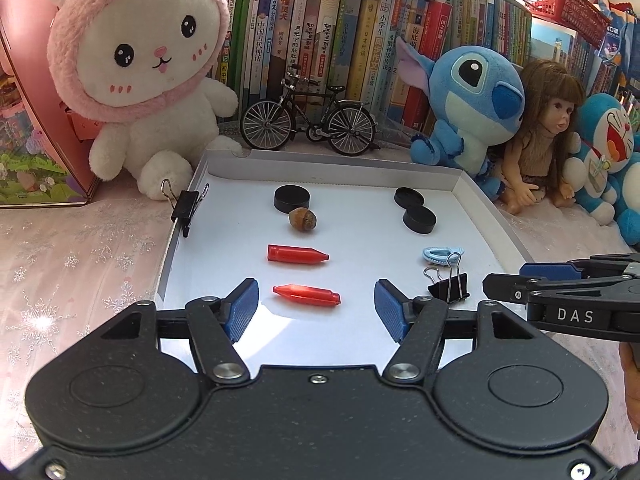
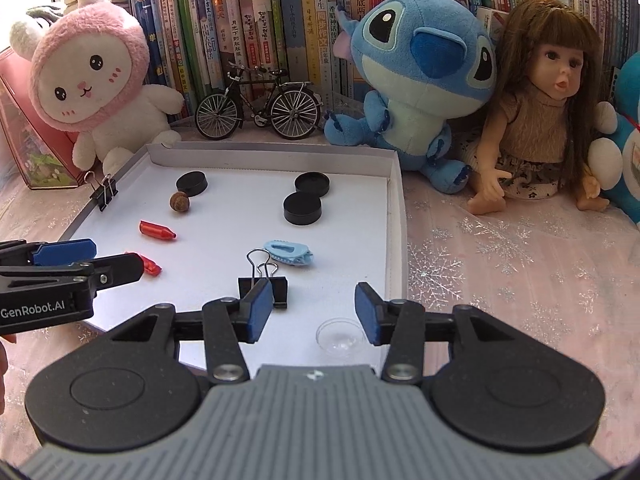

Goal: Organize rigid objects
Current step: 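Withdraw both open grippers from the tray toward the remaining table objects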

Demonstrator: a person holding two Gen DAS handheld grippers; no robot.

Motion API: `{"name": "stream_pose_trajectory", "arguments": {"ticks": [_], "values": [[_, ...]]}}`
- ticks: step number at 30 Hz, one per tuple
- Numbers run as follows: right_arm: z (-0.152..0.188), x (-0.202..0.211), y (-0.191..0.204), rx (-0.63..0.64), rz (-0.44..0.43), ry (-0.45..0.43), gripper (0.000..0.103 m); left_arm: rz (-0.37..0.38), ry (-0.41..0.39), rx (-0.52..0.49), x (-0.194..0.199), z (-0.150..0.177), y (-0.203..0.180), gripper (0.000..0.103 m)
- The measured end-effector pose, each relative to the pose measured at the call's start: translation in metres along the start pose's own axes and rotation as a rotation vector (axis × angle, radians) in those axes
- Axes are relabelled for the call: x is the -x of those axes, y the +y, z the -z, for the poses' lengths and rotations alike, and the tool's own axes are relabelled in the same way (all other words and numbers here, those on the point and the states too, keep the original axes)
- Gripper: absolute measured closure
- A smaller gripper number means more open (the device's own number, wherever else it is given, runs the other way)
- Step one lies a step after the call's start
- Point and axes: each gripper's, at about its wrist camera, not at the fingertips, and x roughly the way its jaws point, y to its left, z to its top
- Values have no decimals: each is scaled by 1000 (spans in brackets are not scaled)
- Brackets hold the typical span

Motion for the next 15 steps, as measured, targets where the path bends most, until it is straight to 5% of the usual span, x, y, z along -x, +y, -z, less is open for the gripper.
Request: {"name": "stream_pose_trajectory", "arguments": {"ticks": [5, 7, 13, 15], "values": [[2, -11, 2, 53, 43, 76, 41, 17, 2, -7, 7, 6, -3, 41], [4, -15, 3, 52, 49, 94, 69, 23, 3, -7, 10, 8, -3, 41], [7, -3, 2, 28, 47, 58, 70, 43, 7, 11, 26, 15, -1, 41], [11, 18, 0, 11, -13, 36, 70, 74, -12, 13, 40, 20, 0, 41]]}}
